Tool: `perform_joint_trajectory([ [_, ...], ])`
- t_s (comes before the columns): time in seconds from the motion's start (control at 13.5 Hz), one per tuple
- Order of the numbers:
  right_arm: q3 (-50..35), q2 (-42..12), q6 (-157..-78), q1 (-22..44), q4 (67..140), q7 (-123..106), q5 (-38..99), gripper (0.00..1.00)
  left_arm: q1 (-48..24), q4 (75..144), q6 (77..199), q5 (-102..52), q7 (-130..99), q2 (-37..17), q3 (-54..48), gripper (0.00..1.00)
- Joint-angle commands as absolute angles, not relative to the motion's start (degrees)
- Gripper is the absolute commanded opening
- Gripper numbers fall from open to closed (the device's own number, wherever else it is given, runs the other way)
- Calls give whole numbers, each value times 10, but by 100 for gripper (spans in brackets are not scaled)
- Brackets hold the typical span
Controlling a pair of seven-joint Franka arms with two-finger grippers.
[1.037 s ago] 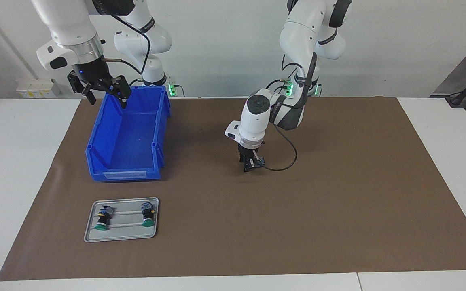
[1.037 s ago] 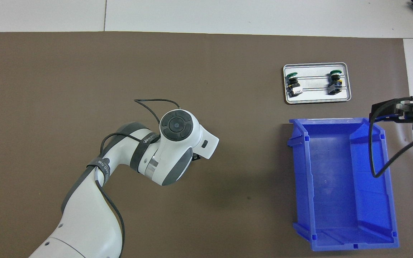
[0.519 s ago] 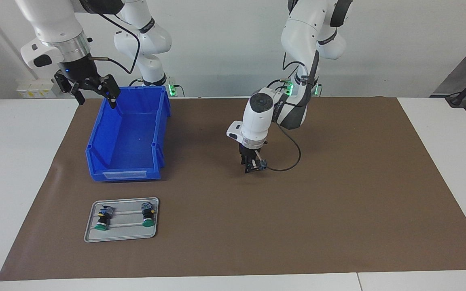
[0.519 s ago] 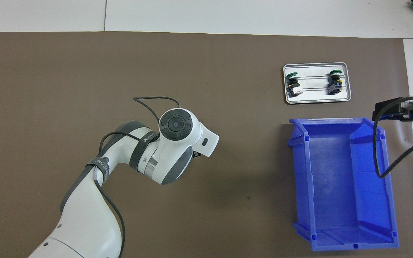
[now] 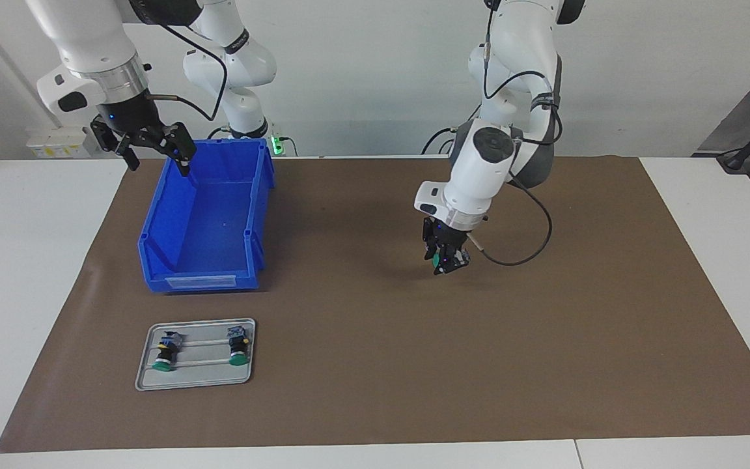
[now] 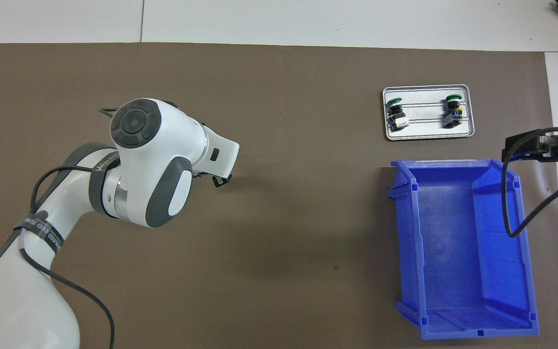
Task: Place and press button with both arms
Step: 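Move the left gripper above the green button, then grasp the green button with the left gripper and lift it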
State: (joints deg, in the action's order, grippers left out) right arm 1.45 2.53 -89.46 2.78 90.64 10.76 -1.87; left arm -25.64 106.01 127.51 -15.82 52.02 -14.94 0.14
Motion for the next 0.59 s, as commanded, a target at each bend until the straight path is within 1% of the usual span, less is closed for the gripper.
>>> perform_joint_trajectory([
  [0.0, 14, 25, -883, 25, 899, 98, -10, 100, -211, 1114, 1279, -274, 618, -118, -4, 0],
  [0.15, 13, 25, -884, 25, 899, 98, -7, 100, -176, 1156, 1299, -390, 717, -104, -4, 0],
  [0.22, 12, 25, -884, 28, 899, 98, -5, 100, -163, 1191, 1305, -462, 786, -88, -4, 0],
  [0.37, 12, 25, -884, 31, 899, 98, -5, 100, -166, 1265, 1378, -620, 927, -63, -3, 0],
  [0.52, 12, 25, -884, 31, 899, 98, -5, 100, -175, 1291, 1403, -750, 1020, -55, -4, 0],
])
